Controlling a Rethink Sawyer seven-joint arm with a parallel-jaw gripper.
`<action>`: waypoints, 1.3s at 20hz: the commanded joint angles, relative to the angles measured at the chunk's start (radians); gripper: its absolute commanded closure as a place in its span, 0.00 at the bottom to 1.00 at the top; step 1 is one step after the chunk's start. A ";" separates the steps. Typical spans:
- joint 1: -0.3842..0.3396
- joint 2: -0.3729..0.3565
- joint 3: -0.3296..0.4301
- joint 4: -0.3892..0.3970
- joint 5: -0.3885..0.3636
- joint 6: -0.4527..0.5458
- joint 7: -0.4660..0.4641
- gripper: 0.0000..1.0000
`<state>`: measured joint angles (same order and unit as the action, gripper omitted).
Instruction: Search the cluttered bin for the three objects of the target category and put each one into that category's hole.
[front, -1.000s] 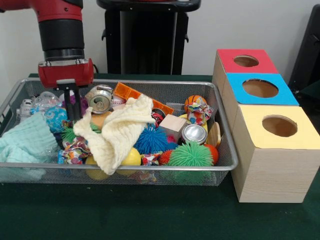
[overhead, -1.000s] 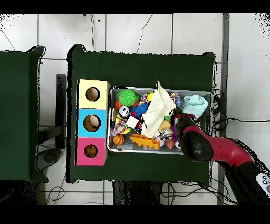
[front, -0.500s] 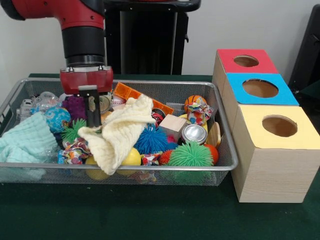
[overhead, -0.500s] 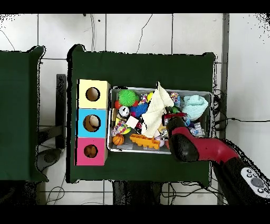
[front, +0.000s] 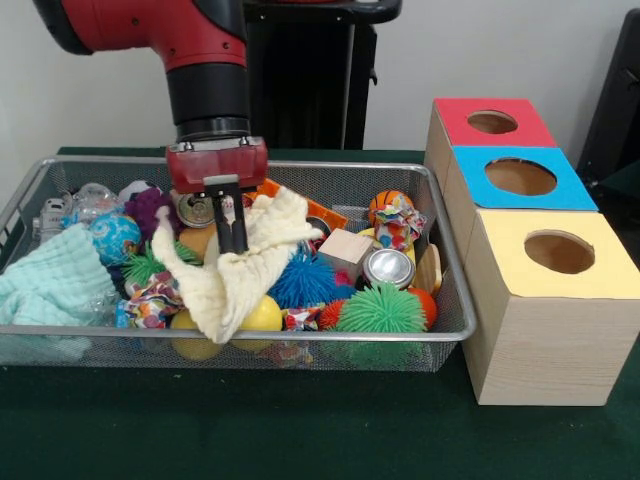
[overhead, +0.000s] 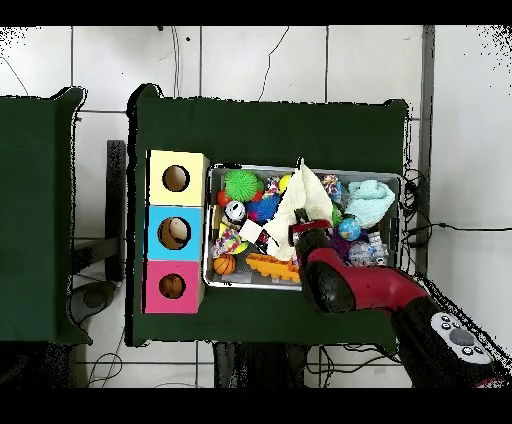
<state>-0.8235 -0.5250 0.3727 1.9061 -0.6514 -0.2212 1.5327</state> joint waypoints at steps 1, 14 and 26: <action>0.068 0.028 -0.050 0.092 0.089 -0.034 0.244 1.00; 0.233 0.395 -0.179 0.033 0.226 -0.444 0.276 1.00; 0.233 0.515 -0.177 -0.017 0.232 -0.548 0.259 1.00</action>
<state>-0.6185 -0.2094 0.1801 1.9625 -0.4740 -0.8888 1.5333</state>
